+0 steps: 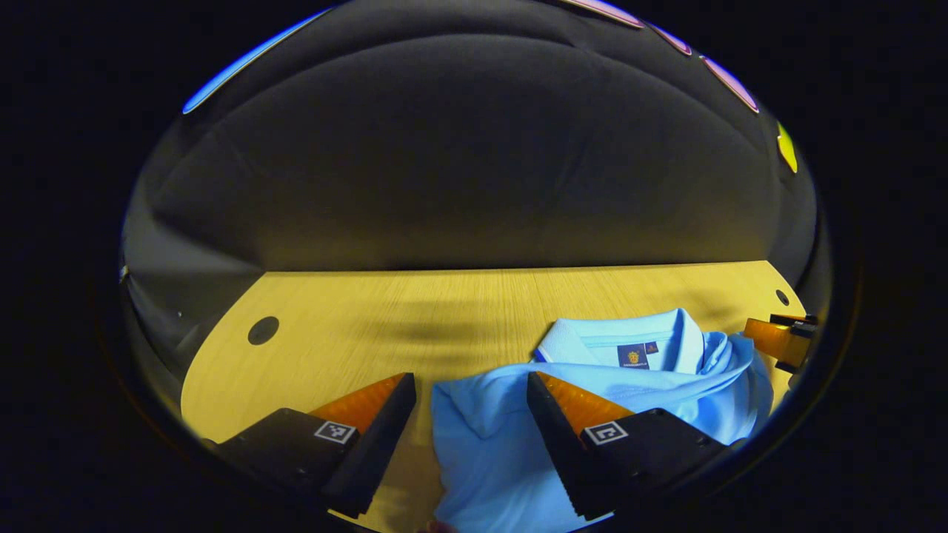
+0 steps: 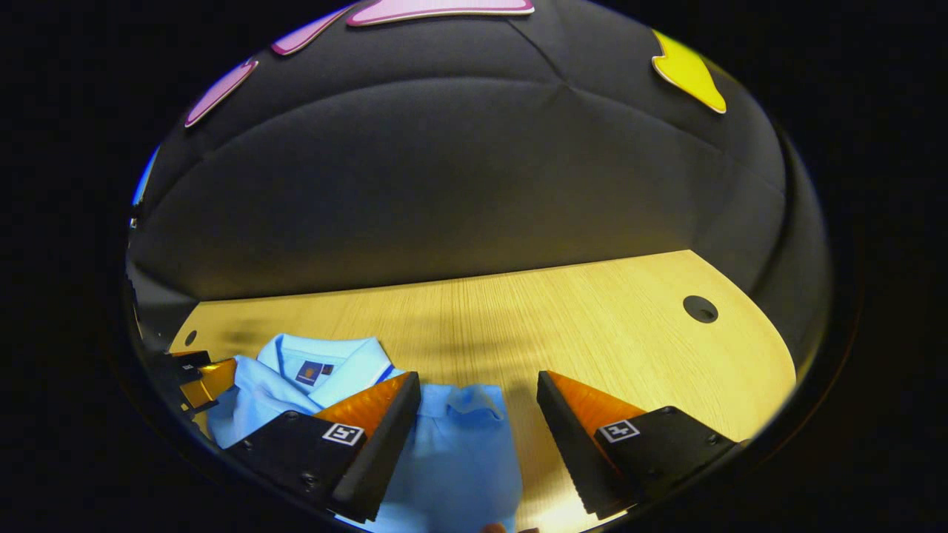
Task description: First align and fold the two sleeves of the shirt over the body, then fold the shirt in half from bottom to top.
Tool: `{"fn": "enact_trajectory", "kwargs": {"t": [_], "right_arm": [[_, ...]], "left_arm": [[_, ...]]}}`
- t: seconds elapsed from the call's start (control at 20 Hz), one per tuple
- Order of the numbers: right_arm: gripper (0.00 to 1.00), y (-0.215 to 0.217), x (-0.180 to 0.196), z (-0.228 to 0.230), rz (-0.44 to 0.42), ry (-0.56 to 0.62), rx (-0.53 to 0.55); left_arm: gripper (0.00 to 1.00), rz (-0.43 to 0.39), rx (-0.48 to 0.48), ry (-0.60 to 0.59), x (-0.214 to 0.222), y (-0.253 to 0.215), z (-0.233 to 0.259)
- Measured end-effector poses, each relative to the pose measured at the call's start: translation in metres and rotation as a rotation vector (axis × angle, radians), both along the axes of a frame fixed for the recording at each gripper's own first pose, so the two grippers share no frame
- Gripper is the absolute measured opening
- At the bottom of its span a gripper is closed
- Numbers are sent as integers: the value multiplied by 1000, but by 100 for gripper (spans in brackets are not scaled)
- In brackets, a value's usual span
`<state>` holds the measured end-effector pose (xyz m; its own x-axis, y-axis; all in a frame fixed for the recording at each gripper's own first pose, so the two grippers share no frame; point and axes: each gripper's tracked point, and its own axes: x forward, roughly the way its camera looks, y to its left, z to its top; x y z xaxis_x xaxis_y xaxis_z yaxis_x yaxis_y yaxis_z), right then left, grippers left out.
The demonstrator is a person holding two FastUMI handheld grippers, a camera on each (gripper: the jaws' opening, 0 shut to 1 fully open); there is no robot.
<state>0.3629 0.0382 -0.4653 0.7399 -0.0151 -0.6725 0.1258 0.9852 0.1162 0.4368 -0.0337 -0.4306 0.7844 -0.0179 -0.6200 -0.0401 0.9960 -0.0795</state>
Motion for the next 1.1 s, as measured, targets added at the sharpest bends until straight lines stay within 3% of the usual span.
{"fn": "enact_trajectory", "kwargs": {"t": [0.3, 0.6, 0.8, 1.1], "right_arm": [[98, 2, -22, 47, 13, -94, 3], [98, 3, -74, 109, 39, -178, 6], [98, 3, -129, 168, 58, -227, 11], [98, 13, -204, 245, 106, -304, 49]], "left_arm": [[96, -38, 35, -93, -24, -5, 47], [99, -33, 11, -189, -77, 1, 112], [99, -11, -18, -294, -143, 13, 184], [99, 8, -45, -353, -244, 16, 246]]}}
